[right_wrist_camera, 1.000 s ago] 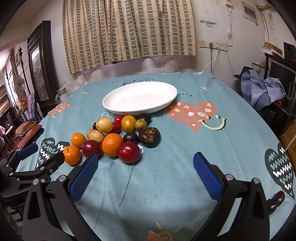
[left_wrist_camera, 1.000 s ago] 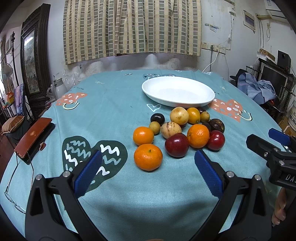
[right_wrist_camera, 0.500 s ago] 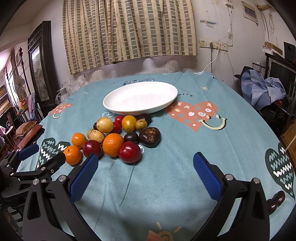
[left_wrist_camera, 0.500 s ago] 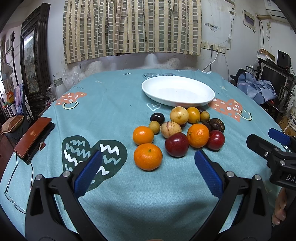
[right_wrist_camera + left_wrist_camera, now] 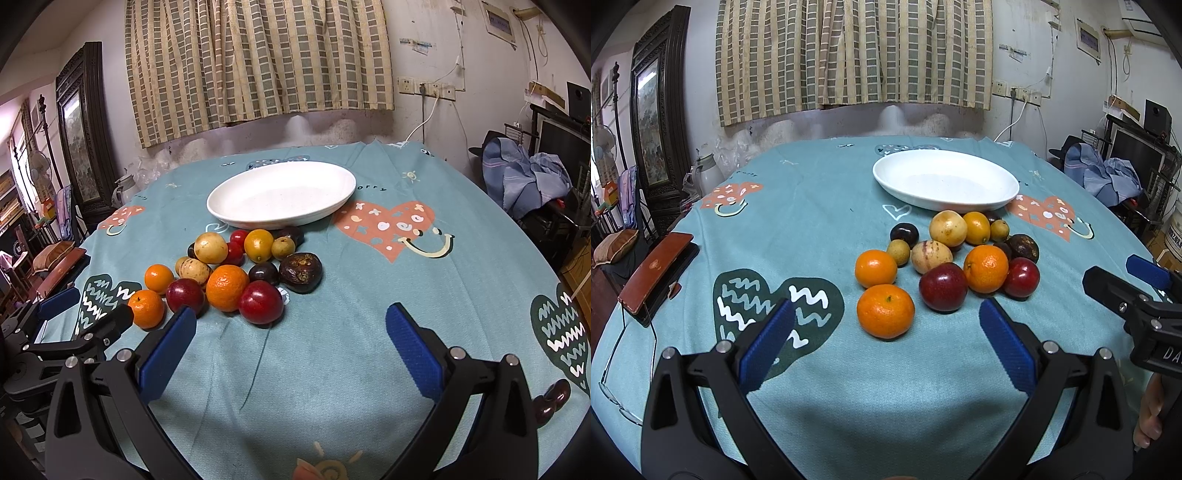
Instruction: Organize fruits
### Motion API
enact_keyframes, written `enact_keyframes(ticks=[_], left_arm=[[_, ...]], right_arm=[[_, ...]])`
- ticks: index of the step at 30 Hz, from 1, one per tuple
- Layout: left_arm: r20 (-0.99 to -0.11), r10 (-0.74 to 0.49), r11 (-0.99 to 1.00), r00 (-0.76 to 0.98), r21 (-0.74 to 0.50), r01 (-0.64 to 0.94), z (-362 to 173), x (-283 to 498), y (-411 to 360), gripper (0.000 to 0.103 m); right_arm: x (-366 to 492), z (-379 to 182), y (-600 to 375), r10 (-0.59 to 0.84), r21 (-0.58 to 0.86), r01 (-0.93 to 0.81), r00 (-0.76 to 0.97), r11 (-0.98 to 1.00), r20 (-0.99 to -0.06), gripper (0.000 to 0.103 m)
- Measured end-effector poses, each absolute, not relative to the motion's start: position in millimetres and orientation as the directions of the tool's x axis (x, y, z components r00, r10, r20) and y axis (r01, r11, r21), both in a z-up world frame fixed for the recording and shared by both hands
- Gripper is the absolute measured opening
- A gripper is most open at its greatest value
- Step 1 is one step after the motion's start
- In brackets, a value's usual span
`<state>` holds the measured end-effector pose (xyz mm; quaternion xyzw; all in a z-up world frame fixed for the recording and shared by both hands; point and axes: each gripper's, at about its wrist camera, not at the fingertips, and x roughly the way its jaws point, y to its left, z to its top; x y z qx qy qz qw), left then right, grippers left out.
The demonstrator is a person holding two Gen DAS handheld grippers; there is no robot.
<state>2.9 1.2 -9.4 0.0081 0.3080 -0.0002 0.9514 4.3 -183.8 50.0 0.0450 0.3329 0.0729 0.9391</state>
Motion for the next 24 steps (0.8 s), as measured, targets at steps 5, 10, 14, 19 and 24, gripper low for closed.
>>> enact_keyframes(ticks=[5,10,14,19,24], left_arm=[[-0.587,0.004,1.000,0.810,0.016,0.006,-9,3,1,0.101],[-0.587,0.004,1.000,0.809,0.016,0.007,-9,4,1,0.101],[-0.589,0.004,1.000,0.808,0.015,0.005,-10,4,1,0.101],[-0.593,-0.010,1.000,0.805,0.006,0.016,-11,4,2,0.101],[-0.660,-0.084,0.996,0.747,-0.078,0.044,-28,13,11,0.101]], right_arm=[[4,50,-183,0.167,0.134,-0.107,0.767,0.985,-0.619,0.102],[5,50,-185,0.168,0.135,-0.107,0.767,0.985,-0.619,0.102],[5,50,-186,0.168,0.135,-0.107,0.767,0.985,-0.619,0.102],[5,49,-188,0.170,0.139,-0.106,0.770,0.985,-0.615,0.102],[1,52,-188,0.196,0.187,-0.104,0.782,0.977,-0.591,0.102]])
